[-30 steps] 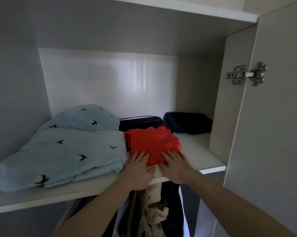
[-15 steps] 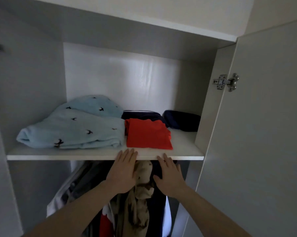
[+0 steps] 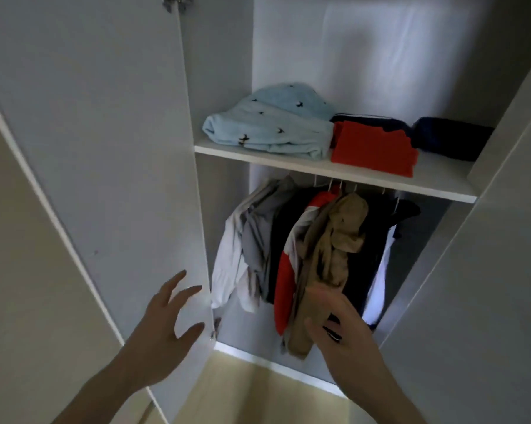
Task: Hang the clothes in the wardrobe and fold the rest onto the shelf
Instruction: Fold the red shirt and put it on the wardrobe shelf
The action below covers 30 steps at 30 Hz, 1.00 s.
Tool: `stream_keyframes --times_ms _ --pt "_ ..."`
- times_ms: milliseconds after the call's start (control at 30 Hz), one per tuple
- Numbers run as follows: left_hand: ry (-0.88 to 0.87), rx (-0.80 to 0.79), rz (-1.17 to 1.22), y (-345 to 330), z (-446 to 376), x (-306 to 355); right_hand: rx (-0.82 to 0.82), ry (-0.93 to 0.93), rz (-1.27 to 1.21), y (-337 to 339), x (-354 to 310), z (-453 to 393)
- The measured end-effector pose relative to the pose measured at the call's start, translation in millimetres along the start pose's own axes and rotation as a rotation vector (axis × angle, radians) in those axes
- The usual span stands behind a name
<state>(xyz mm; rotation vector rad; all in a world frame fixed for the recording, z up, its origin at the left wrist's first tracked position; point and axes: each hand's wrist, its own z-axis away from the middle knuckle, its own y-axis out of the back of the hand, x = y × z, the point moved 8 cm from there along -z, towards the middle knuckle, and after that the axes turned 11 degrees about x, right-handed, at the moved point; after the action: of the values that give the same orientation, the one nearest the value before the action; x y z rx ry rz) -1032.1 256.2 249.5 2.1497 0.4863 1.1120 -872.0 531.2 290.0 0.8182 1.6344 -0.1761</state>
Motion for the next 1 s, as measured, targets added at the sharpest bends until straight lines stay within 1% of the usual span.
stream_keyframes --times_ms 100,233,300,367,467,533,600,733,867,933,1000 --pt "0.116 0.163 -0.091 71 36 -41 0.002 -0.101 -0.060 -31 10 37" --pt "0.184 0.370 -0.178 161 35 -80 -0.041 -0.073 -0.005 -42 -9 58" --pt "0.238 0.417 -0.141 186 17 -104 -0.035 -0.050 0.025 -40 -21 58" --pt "0.270 0.424 -0.082 198 -6 -121 -0.009 -0.051 0.004 -42 -32 56" --pt "0.316 0.366 0.060 196 -45 -130 0.016 -0.076 -0.027 -56 -50 56" --pt "0.282 0.312 0.169 189 -68 -123 0.022 -0.083 -0.038 -71 -60 58" --pt "0.229 0.294 0.236 187 -83 -115 0.030 -0.081 -0.033 -85 -68 59" --pt "0.218 0.364 0.287 197 -91 -113 0.068 -0.039 -0.025 -106 -82 64" --pt "0.173 0.374 0.302 198 -100 -105 0.125 -0.018 -0.003 -112 -89 75" --pt "0.117 0.351 0.302 190 -97 -93 0.159 -0.019 -0.003 -111 -93 79" --pt "0.000 0.326 0.270 181 -92 -77 0.191 -0.031 -0.026 -108 -98 83"
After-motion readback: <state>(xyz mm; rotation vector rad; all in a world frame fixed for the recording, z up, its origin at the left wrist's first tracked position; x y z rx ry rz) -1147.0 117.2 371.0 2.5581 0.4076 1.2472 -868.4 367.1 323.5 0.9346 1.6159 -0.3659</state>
